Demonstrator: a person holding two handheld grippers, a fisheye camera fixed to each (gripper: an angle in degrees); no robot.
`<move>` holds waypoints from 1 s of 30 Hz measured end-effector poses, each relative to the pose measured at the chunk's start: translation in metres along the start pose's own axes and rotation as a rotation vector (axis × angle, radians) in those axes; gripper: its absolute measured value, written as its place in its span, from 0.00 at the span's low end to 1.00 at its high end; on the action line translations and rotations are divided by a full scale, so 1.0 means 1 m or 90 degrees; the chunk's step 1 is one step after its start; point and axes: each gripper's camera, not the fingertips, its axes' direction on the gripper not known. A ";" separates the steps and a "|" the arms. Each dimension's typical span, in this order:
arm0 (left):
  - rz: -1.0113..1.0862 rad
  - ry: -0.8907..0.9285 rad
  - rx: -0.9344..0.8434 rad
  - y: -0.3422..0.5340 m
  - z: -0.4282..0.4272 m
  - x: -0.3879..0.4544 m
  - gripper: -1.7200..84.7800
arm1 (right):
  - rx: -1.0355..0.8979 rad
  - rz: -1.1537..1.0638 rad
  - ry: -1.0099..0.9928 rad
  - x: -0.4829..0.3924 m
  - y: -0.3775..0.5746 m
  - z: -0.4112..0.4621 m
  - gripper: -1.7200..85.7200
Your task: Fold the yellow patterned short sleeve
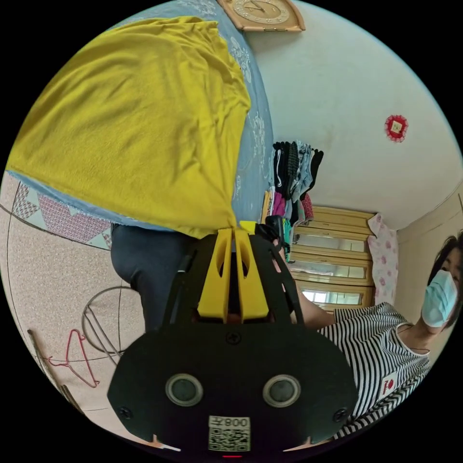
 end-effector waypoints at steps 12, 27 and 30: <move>-0.017 0.053 0.023 0.001 -0.007 -0.001 0.03 | -0.020 0.007 -0.083 -0.023 -0.015 0.004 0.13; -0.100 0.098 0.167 0.043 -0.066 -0.052 0.10 | 0.004 0.012 -0.136 -0.077 -0.042 -0.019 0.04; -0.151 0.200 0.291 0.058 -0.084 -0.086 0.12 | 0.005 -0.005 -0.154 -0.106 -0.053 -0.027 0.04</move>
